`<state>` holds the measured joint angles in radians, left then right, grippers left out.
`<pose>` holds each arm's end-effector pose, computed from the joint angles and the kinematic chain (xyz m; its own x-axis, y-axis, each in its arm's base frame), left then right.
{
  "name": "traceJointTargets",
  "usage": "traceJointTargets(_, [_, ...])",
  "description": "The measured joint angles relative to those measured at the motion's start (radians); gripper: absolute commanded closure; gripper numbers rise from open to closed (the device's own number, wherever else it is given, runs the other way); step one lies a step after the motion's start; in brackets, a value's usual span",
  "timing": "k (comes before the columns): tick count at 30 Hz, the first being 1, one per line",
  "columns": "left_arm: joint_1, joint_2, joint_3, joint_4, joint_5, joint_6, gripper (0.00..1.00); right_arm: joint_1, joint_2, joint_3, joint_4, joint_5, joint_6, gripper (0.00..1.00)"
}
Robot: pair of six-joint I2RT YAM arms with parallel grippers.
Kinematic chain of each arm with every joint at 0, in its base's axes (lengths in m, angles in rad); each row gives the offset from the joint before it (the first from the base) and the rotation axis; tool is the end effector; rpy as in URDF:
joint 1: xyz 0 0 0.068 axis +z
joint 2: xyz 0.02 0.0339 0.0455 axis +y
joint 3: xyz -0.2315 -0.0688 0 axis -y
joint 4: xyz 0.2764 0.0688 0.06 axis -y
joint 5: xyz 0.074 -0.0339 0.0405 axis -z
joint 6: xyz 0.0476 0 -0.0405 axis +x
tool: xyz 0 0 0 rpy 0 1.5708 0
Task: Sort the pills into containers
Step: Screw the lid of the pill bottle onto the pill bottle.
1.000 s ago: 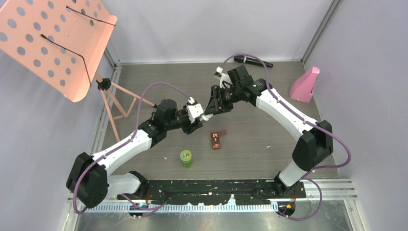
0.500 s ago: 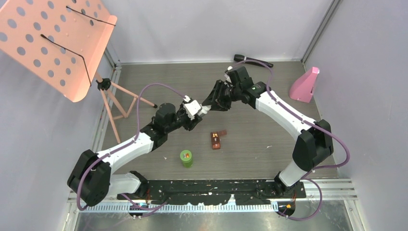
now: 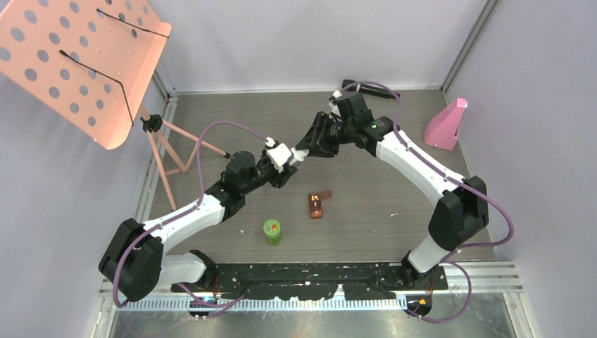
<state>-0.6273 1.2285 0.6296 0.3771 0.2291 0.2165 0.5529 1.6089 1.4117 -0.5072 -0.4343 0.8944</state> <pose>0.2542 -0.1976 0.1988 -0.0126 0.2675 -0.9635 0.7717 0.6153 0.1608 0.3307 0.2276 0.2736 -0.9293 0.2578 -0.2645 -0.0393 0.6431 0.7648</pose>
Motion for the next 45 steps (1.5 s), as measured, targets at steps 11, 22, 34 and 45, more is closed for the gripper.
traceJointTargets(11, [0.001, -0.008, 0.027, 0.056, 0.087, -0.097, 1.00, -0.018, 0.002, 0.165, -0.149, -0.116, -0.486, 0.76])
traceJointTargets(22, [0.007, -0.043, 0.069, 0.028, 0.286, -0.183, 1.00, -0.020, -0.021, 0.298, -0.364, -0.277, -1.016, 0.85])
traceJointTargets(34, [0.006, -0.043, 0.107, -0.004, 0.436, -0.119, 1.00, -0.010, -0.103, 0.286, -0.462, -0.341, -1.401, 0.92])
traceJointTargets(45, [0.007, -0.038, 0.174, -0.143, 0.553, -0.044, 1.00, -0.014, -0.084, 0.362, -0.650, -0.380, -1.641, 0.78])
